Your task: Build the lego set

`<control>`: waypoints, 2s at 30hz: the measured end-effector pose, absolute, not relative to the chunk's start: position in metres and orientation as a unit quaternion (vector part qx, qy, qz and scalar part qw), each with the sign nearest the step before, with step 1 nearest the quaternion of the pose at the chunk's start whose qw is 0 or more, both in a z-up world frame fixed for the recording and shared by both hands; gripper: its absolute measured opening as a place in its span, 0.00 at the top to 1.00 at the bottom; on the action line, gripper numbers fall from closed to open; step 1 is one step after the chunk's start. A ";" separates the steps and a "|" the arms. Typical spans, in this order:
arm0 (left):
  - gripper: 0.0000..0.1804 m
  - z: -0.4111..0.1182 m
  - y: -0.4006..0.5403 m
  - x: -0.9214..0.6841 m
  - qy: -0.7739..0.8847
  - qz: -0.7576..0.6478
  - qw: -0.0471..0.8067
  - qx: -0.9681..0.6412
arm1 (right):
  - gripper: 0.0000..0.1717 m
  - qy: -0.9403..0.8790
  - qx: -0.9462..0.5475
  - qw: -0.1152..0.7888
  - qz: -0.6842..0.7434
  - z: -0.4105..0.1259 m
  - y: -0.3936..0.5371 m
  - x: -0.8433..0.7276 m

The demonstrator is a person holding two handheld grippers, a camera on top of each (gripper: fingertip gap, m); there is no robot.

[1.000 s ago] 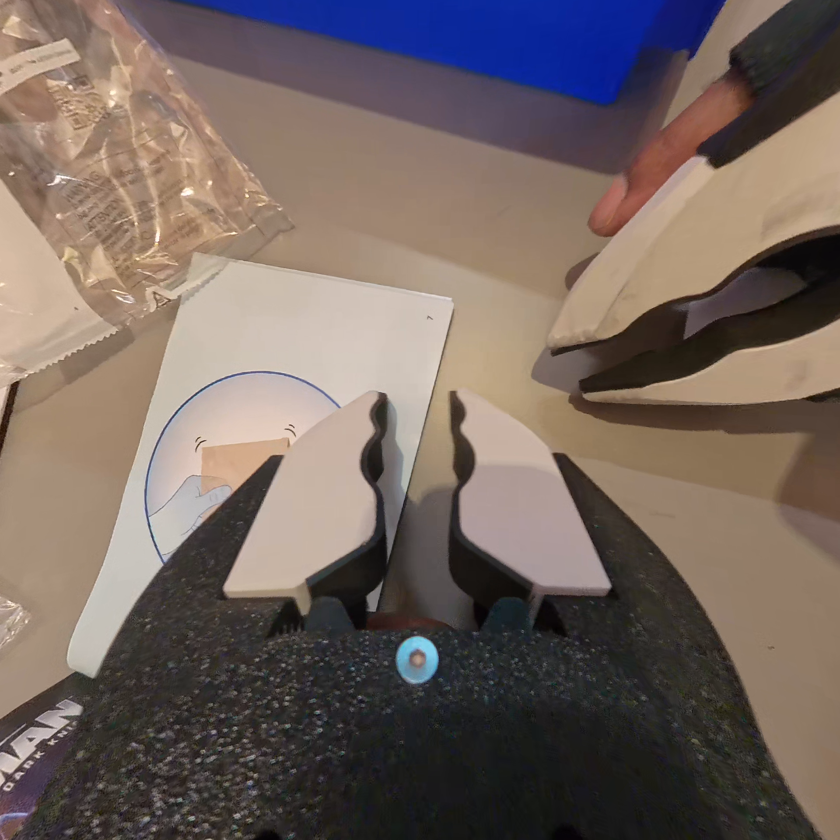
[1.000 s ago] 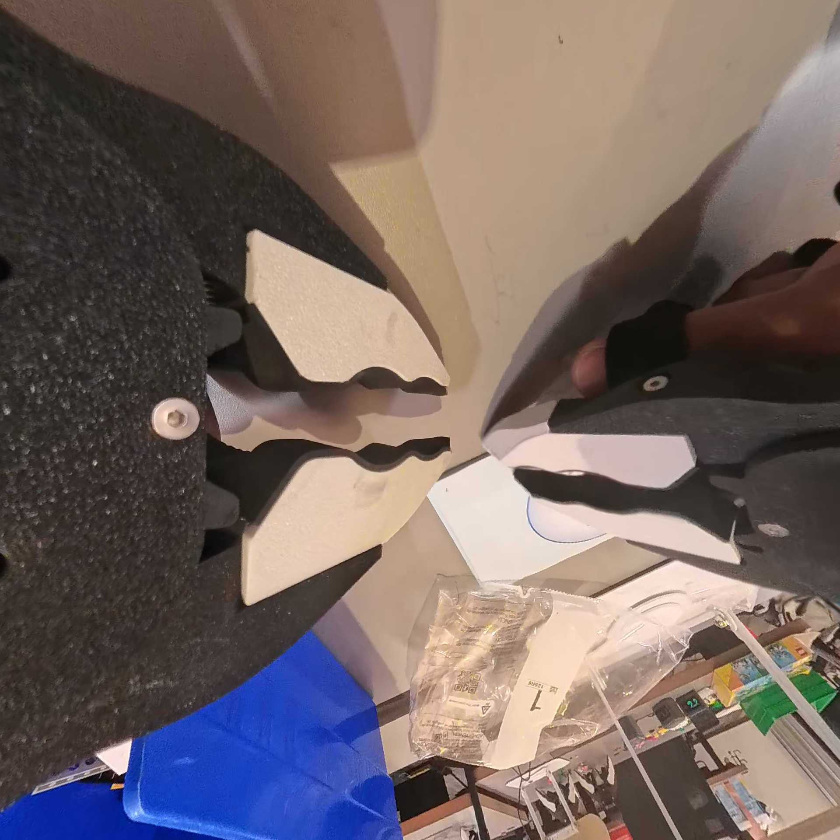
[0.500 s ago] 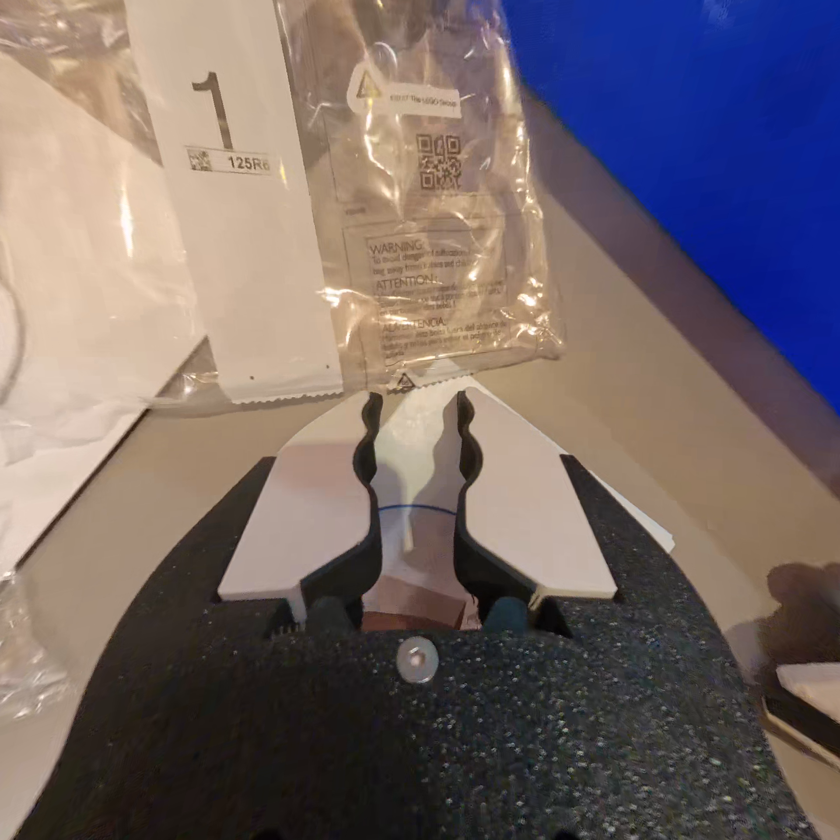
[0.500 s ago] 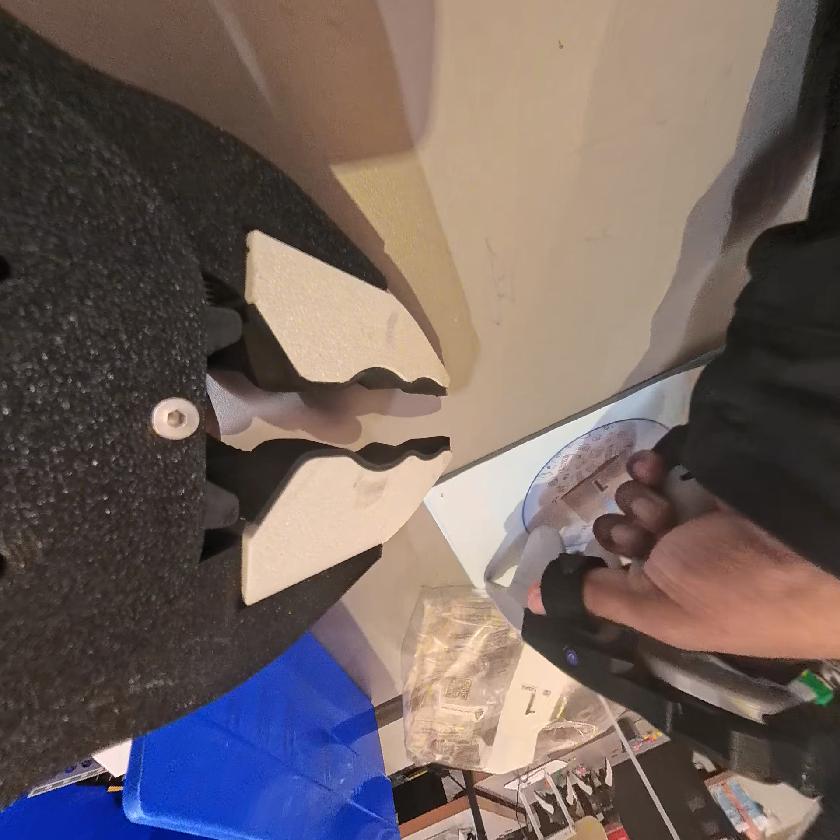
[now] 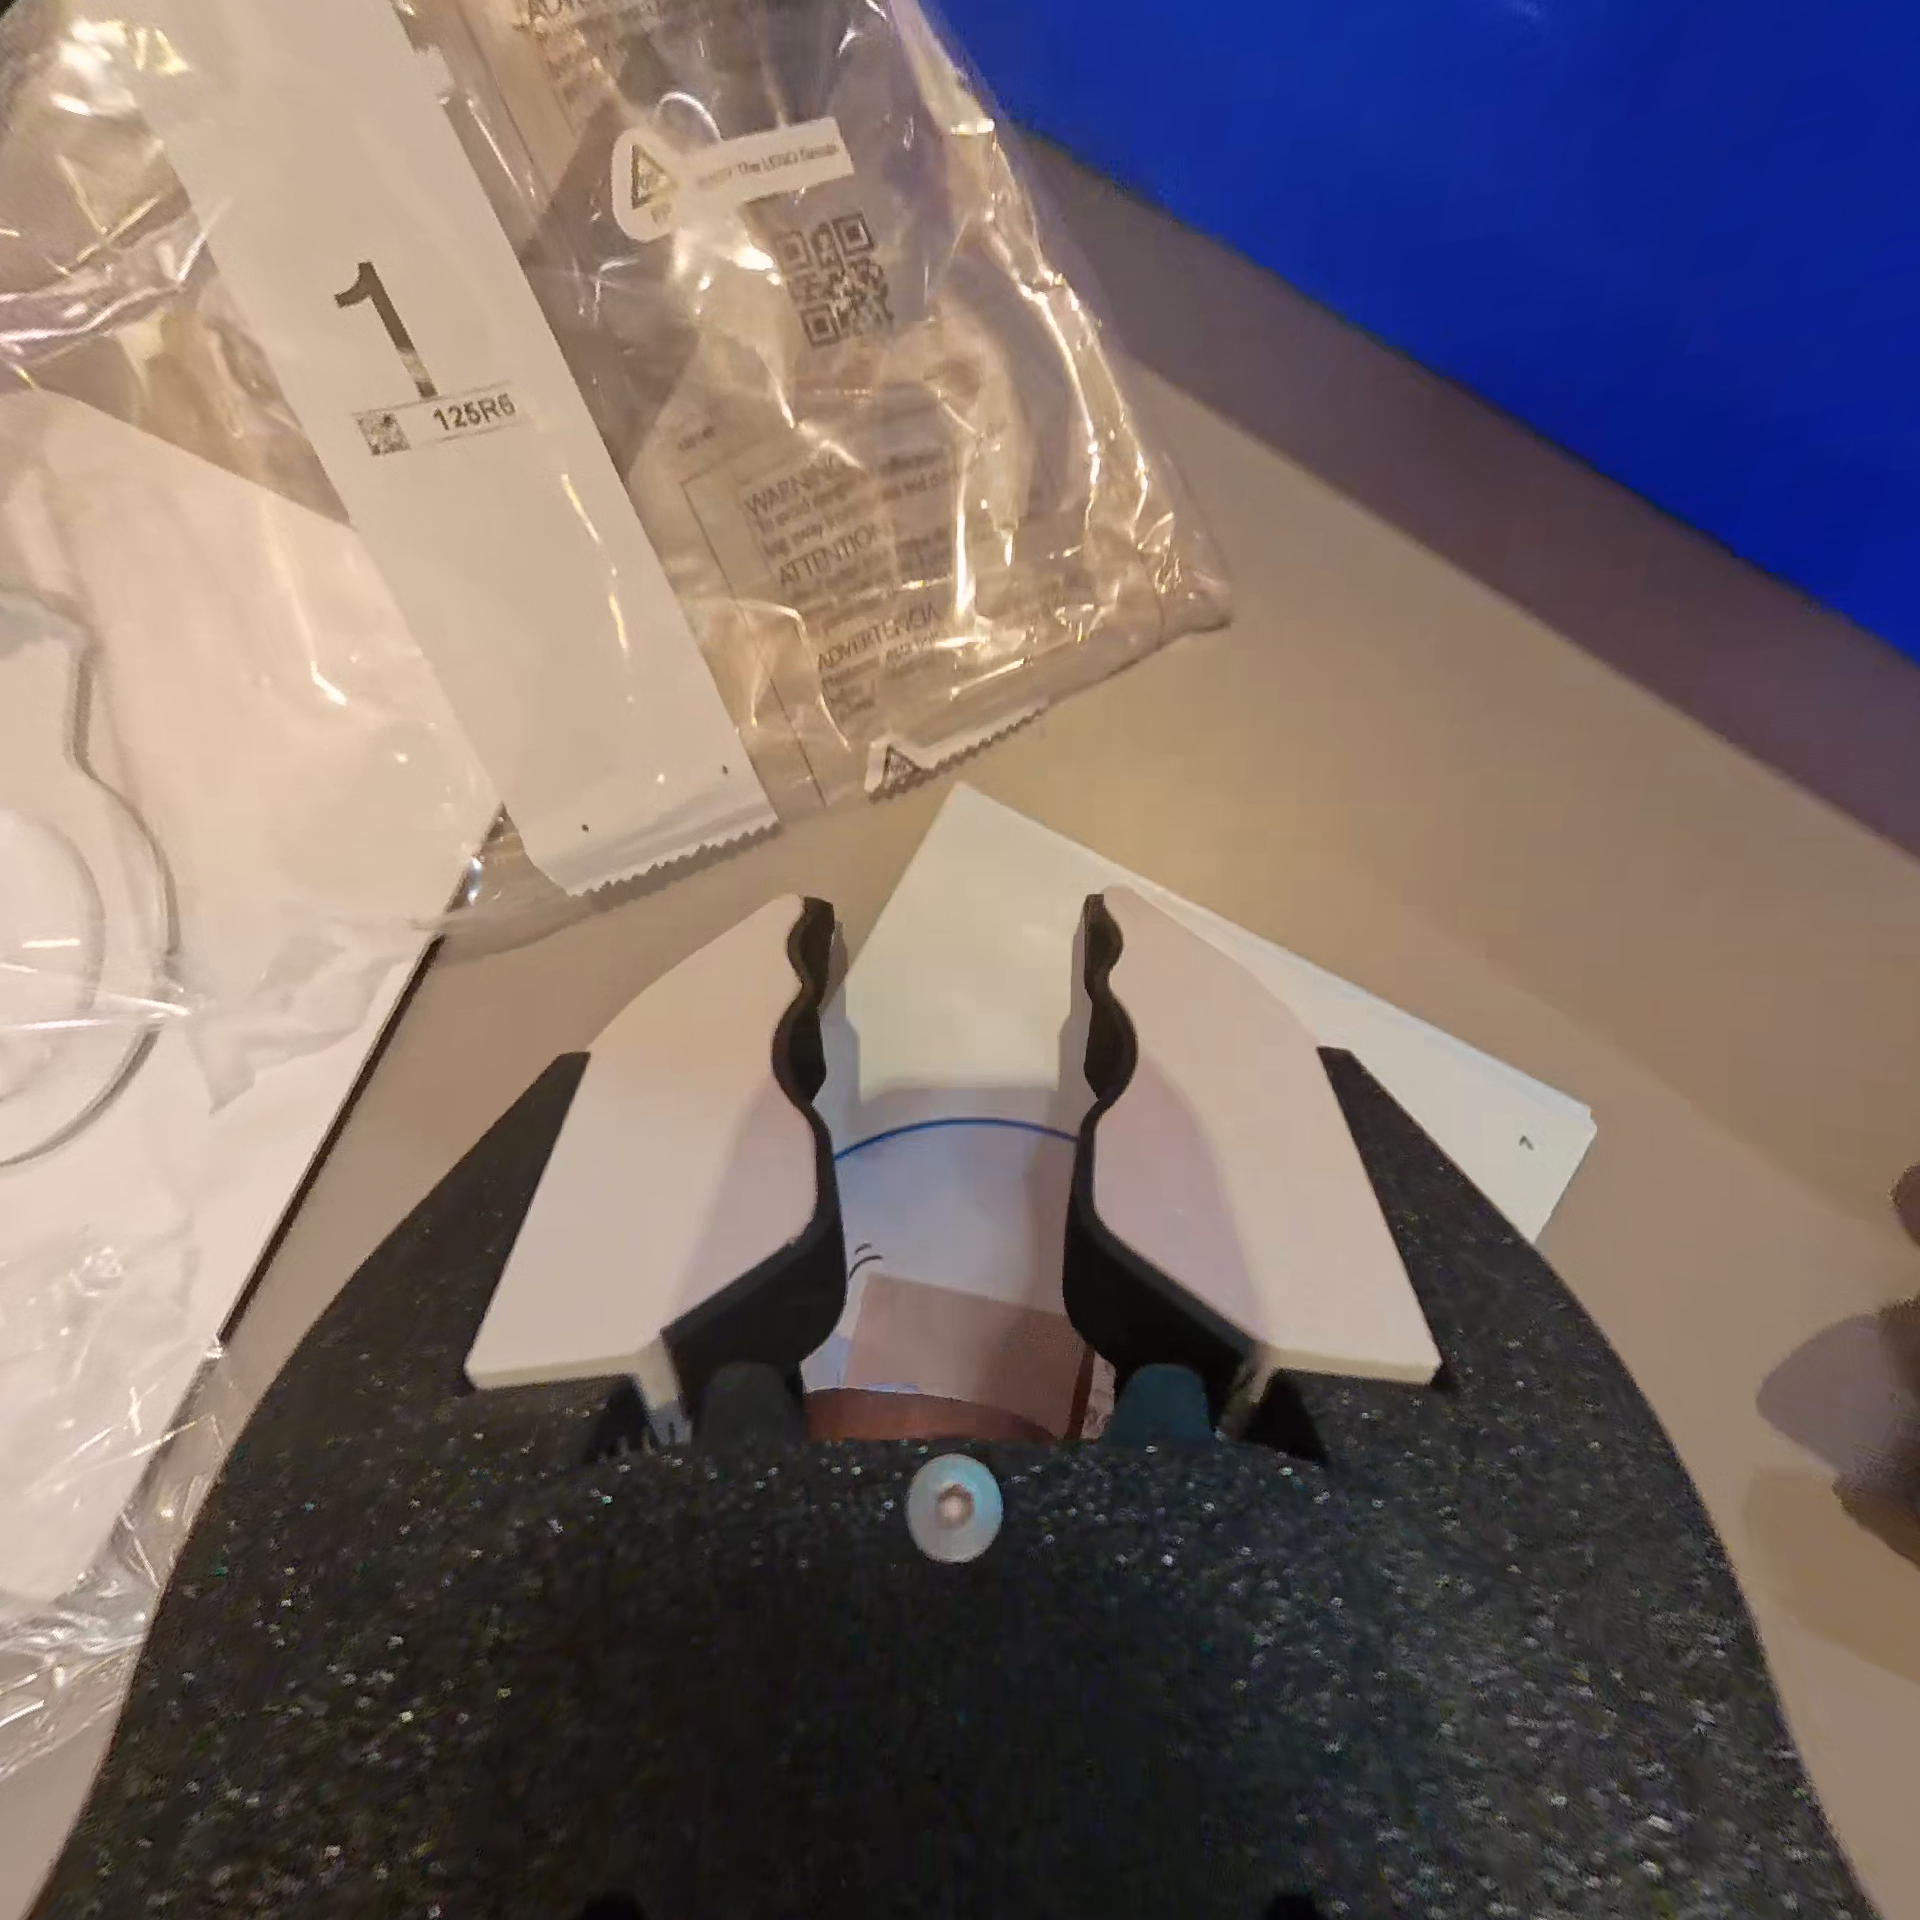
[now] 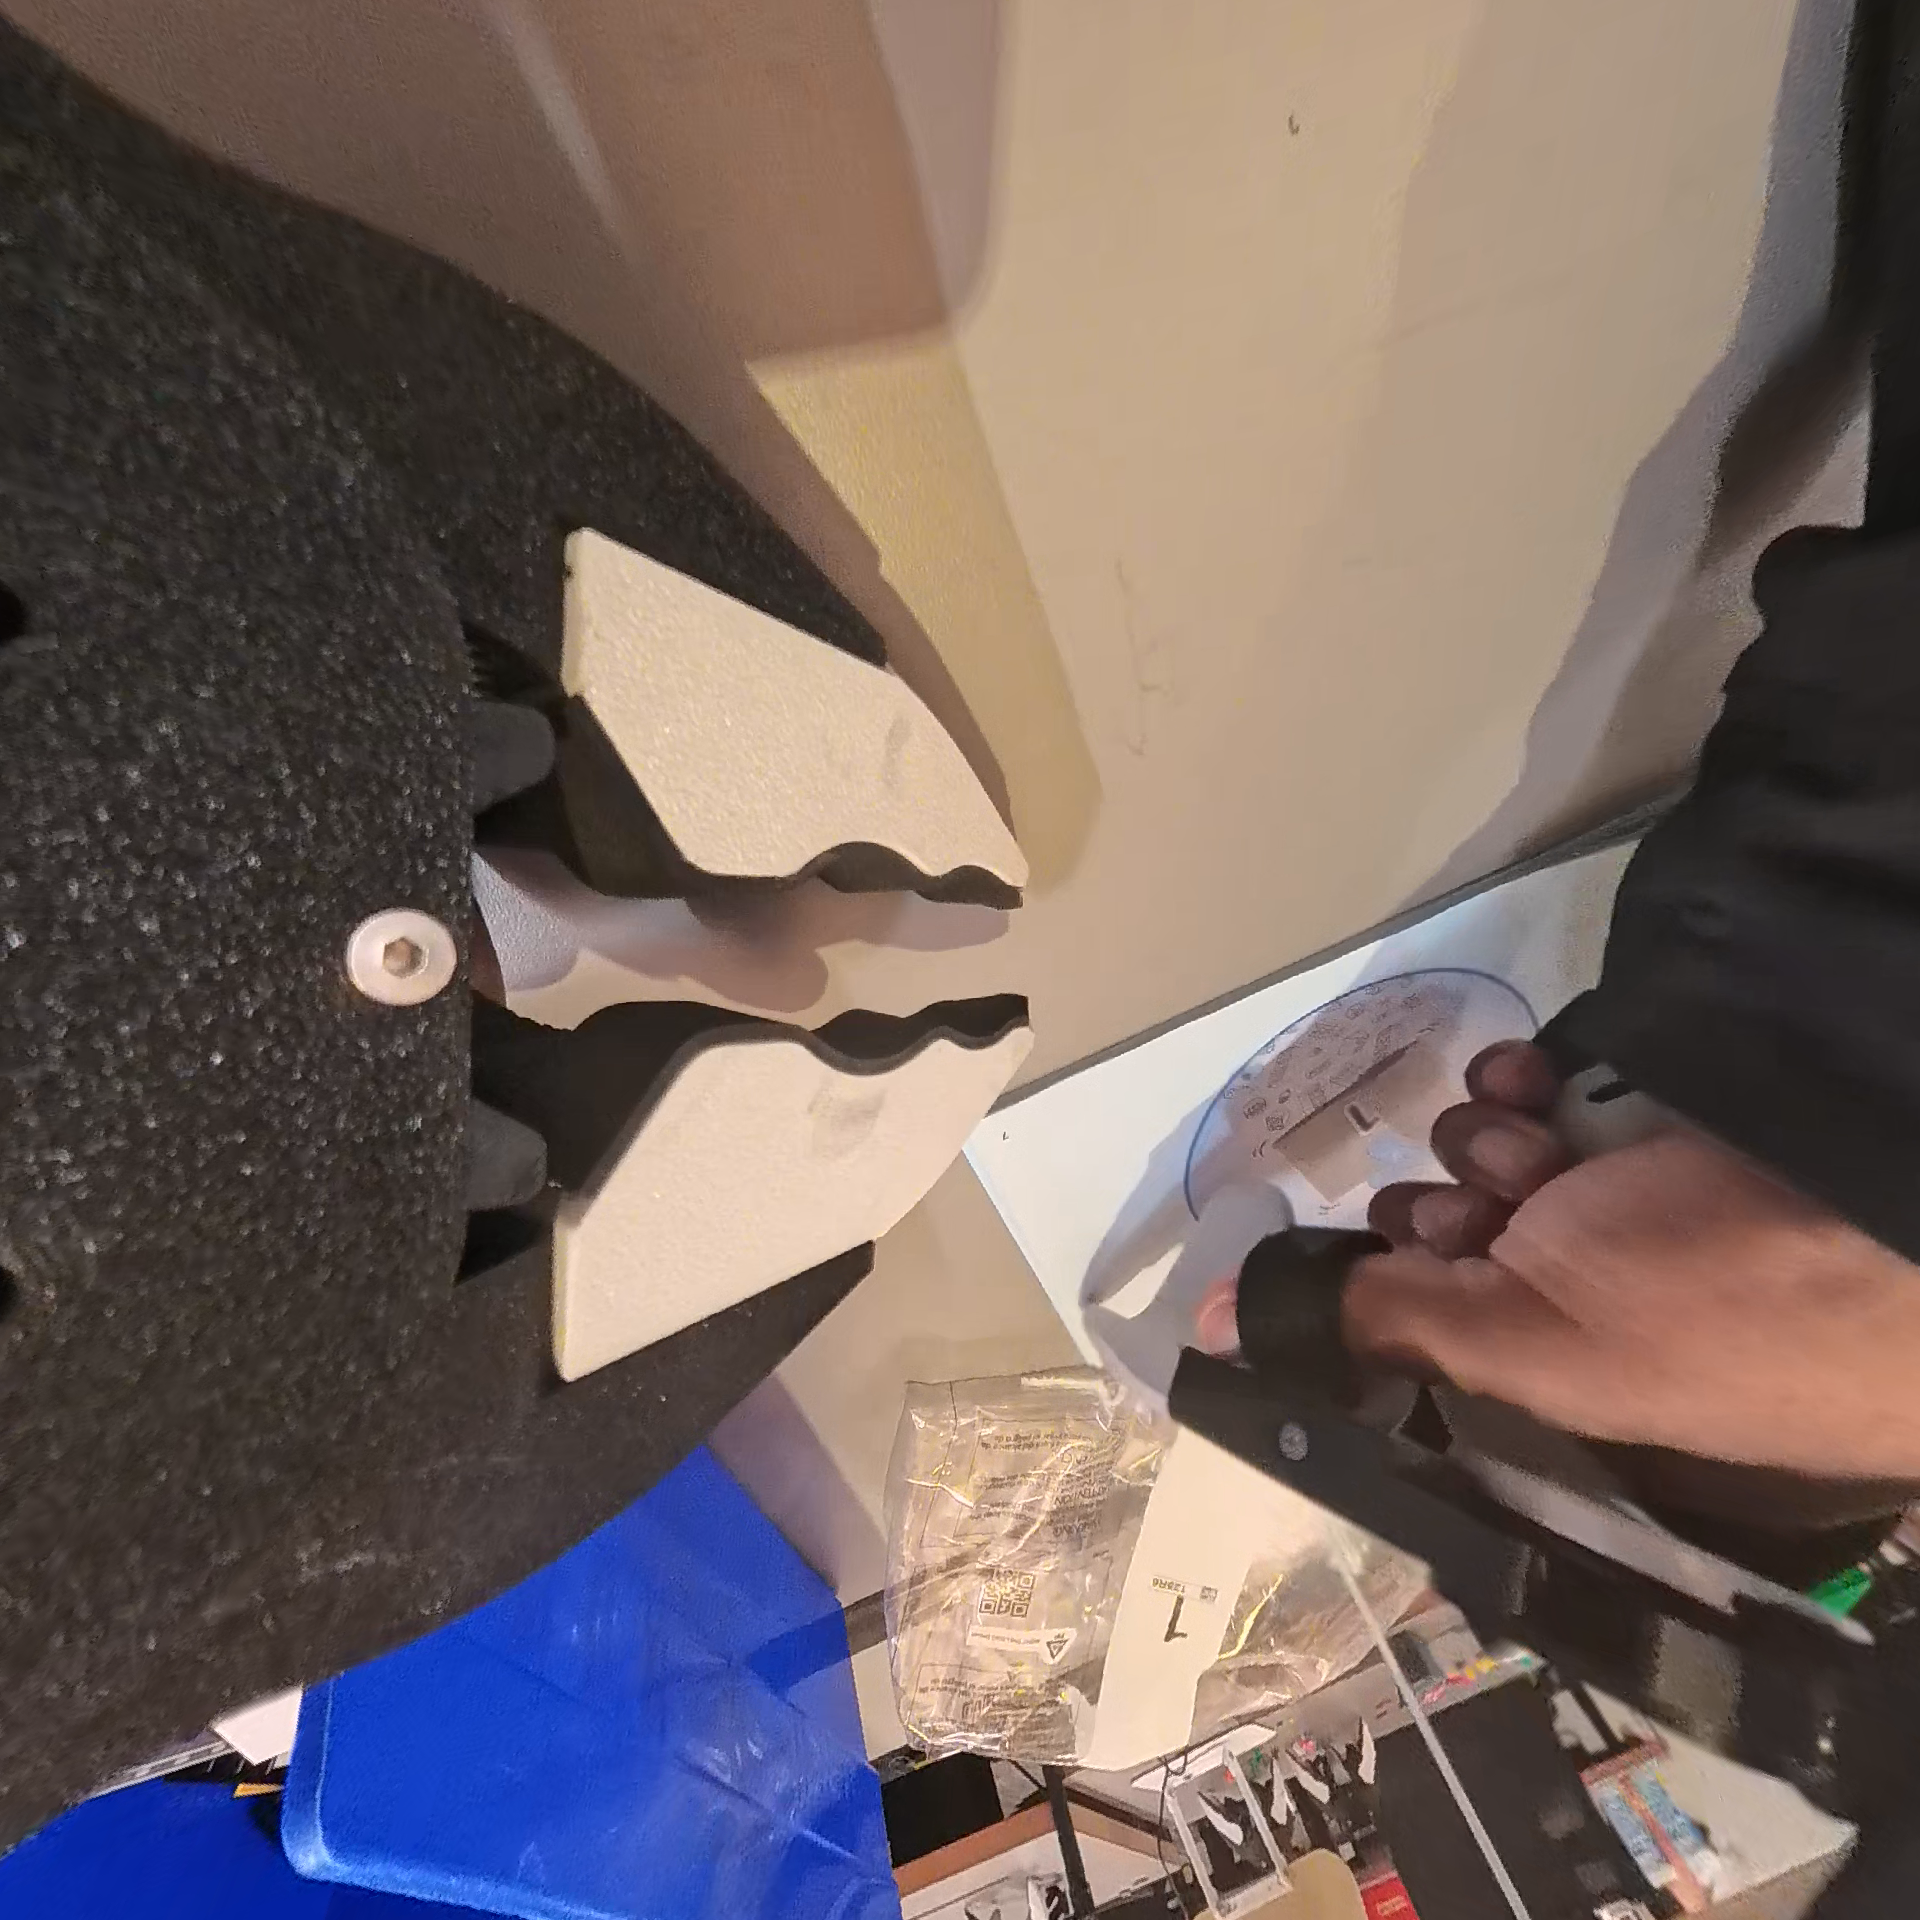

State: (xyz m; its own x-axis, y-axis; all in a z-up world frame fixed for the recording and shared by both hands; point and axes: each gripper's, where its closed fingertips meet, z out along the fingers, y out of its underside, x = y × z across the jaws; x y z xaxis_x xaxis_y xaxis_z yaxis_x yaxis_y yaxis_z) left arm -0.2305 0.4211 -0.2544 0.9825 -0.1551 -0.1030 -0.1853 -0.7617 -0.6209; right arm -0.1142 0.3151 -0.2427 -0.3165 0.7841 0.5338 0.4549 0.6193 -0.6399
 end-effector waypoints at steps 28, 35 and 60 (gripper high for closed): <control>0.72 -0.229 0.371 -0.173 0.260 0.009 0.403 -0.878 | 0.95 -0.799 -0.362 0.447 0.177 -0.244 0.309 -0.113; 0.76 -0.239 0.346 -0.153 0.314 0.028 0.400 -0.861 | 0.96 -0.804 -0.336 0.461 0.169 -0.244 0.304 -0.111; 0.83 -0.256 0.345 -0.151 0.309 0.026 0.355 -0.882 | 0.98 -0.806 -0.330 0.462 0.167 -0.244 0.302 -0.110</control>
